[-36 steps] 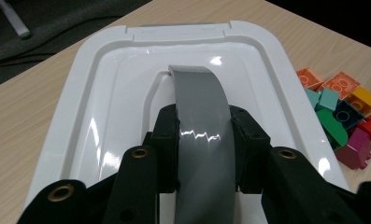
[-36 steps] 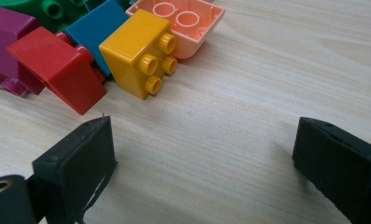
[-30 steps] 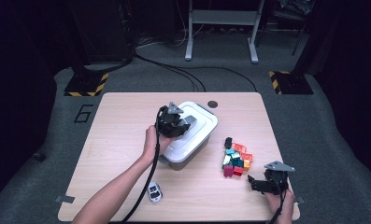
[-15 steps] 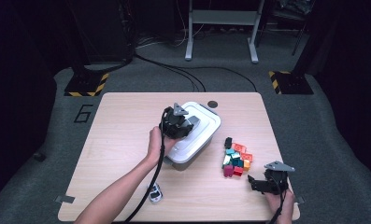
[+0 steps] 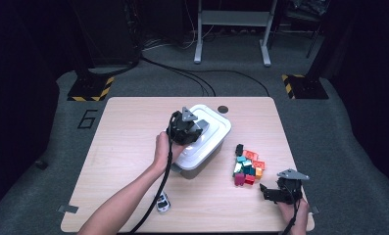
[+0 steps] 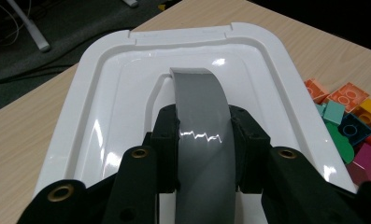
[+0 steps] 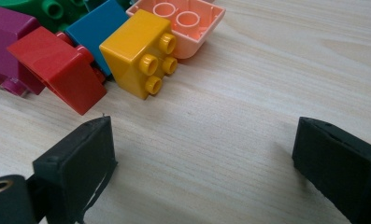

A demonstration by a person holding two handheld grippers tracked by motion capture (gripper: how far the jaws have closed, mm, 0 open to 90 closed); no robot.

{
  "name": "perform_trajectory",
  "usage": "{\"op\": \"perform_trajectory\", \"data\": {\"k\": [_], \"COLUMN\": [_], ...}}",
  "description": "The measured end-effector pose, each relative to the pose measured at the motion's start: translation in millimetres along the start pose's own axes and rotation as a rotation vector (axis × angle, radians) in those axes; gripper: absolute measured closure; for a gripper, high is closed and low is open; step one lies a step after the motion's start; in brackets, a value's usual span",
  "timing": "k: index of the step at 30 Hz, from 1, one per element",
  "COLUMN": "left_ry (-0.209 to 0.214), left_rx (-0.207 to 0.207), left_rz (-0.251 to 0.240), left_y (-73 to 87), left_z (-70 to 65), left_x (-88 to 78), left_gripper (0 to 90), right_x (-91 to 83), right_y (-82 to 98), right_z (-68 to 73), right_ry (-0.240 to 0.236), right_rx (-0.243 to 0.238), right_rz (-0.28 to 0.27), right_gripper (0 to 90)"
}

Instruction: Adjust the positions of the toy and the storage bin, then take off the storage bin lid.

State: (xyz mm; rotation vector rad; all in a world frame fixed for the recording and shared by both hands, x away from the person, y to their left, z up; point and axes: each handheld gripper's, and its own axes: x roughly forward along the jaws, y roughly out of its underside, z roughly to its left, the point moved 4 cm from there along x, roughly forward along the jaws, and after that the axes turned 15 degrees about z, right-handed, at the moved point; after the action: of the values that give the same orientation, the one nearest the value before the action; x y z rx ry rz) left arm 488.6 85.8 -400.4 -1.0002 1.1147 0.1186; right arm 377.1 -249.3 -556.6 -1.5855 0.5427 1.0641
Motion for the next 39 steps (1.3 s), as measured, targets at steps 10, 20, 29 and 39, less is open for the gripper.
{"op": "perform_trajectory", "data": {"k": [10,20,29,39], "left_ry": [-0.012,-0.035,-0.063,-0.097], "left_rx": [-0.014,-0.039,-0.058,-0.106], "left_rz": [-0.03,-0.056,-0.076,-0.096], "left_y": [-2.8,0.2,5.0,18.1], "left_z": [13.1,32.7,50.6,74.7], "left_x": [-18.6,-39.0,-56.5,-72.8], "left_gripper": [66.6,66.5,66.5,66.5], "right_x": [0.0,0.0,0.2,0.3], "right_y": [0.0,-0.1,-0.2,-0.3], "right_z": [0.0,0.0,0.3,0.4], "right_ry": [0.0,0.001,0.004,0.005], "right_rx": [0.0,0.001,0.004,0.006], "right_rz": [0.0,-0.001,-0.005,-0.006], "right_gripper": [4.9,5.0,4.9,4.9]}}
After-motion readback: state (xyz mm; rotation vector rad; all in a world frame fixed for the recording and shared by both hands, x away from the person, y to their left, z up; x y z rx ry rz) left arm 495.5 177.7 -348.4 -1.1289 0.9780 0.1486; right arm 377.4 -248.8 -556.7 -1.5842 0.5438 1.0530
